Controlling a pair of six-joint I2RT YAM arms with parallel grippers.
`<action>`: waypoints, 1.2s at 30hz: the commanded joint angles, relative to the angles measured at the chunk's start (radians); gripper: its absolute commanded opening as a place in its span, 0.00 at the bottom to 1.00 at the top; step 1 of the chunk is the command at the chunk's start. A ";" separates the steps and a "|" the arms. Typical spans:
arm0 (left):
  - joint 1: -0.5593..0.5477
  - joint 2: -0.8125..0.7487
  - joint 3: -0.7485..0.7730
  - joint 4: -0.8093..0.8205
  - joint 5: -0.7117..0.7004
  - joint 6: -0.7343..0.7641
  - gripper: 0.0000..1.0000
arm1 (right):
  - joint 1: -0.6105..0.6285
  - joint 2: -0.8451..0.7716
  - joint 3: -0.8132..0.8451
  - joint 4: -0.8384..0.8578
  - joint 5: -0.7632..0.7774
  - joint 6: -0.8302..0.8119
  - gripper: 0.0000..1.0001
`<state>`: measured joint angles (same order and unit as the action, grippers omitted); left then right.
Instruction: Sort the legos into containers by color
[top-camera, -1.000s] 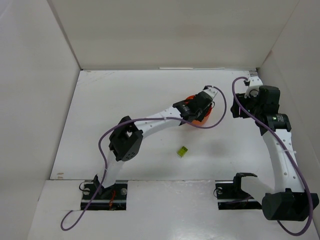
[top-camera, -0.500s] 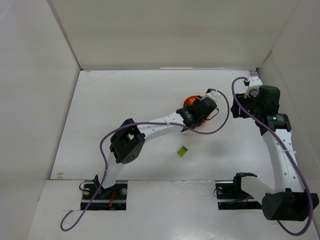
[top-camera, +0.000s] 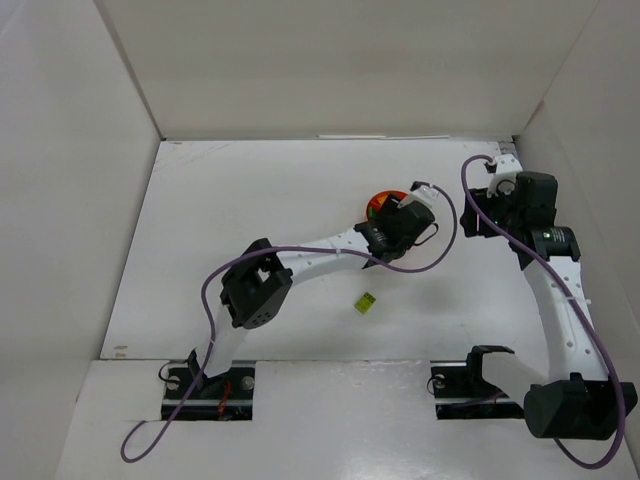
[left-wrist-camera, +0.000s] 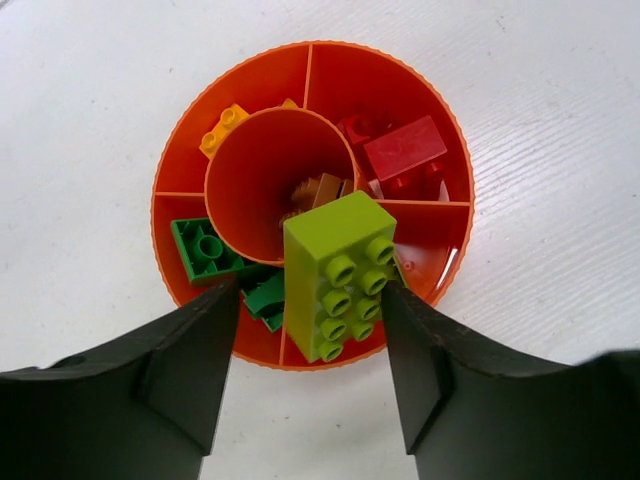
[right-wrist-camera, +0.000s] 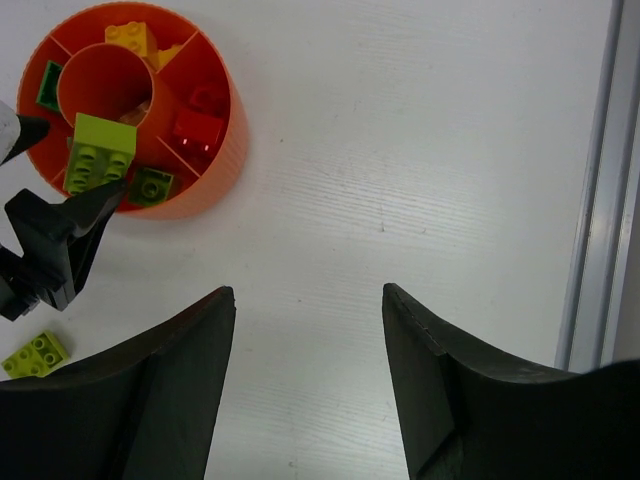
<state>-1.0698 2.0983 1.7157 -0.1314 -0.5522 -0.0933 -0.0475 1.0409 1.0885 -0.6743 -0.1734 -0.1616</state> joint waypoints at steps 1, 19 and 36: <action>-0.002 -0.057 -0.005 0.019 -0.048 -0.019 0.56 | -0.008 -0.004 -0.009 0.018 -0.017 -0.012 0.66; -0.002 -0.242 -0.100 0.041 0.112 -0.051 0.58 | -0.008 -0.004 0.000 0.028 -0.044 -0.021 0.66; 0.206 -1.107 -0.781 -0.099 0.259 -0.548 1.00 | 0.452 -0.096 -0.173 0.079 0.091 0.275 0.82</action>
<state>-0.8669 1.0813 1.0077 -0.1677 -0.2897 -0.4942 0.2905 0.9596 0.9459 -0.6521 -0.1955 -0.0532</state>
